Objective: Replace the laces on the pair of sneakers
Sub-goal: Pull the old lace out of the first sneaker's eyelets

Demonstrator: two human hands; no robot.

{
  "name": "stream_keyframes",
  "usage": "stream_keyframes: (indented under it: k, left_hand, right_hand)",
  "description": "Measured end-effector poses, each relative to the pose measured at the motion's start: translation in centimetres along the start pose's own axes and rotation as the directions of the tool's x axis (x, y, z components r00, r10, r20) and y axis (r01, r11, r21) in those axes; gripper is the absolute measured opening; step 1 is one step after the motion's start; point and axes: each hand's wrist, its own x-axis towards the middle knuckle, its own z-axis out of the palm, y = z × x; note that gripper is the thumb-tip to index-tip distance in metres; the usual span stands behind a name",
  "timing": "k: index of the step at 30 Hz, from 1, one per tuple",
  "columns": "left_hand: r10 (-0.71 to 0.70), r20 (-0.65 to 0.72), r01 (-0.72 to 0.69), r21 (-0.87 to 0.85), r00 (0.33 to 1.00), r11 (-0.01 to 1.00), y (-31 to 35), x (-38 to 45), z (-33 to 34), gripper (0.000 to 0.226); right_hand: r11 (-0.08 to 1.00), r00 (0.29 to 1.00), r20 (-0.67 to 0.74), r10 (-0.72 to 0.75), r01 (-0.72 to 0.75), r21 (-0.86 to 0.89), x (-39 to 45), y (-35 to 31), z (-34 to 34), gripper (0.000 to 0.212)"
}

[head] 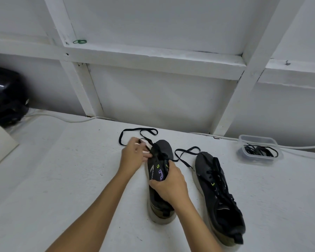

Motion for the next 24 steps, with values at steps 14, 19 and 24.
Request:
stream_keyframes:
  k: [14, 19, 24]
  left_hand:
    - [0.124, 0.001, -0.122, 0.184, 0.992, 0.975, -0.3, 0.1, 0.1, 0.012]
    - [-0.109, -0.284, 0.079, -0.117, 0.952, 0.990, 0.0, 0.9, -1.5, 0.018]
    - [-0.014, 0.257, -0.048, 0.231, 0.966, 0.972, -1.9, -0.8, -1.2, 0.014]
  right_hand:
    - [1.000, 1.000, -0.003, -0.014, 0.014, -0.007, -0.1, -0.1, -0.1, 0.071]
    - [1.000, 1.000, 0.018, -0.009, 0.009, 0.001, -0.1, 0.0, -0.1, 0.083]
    - [1.000, 1.000, 0.022, -0.011, 0.011, 0.003, 0.0, 0.0, -0.1, 0.081]
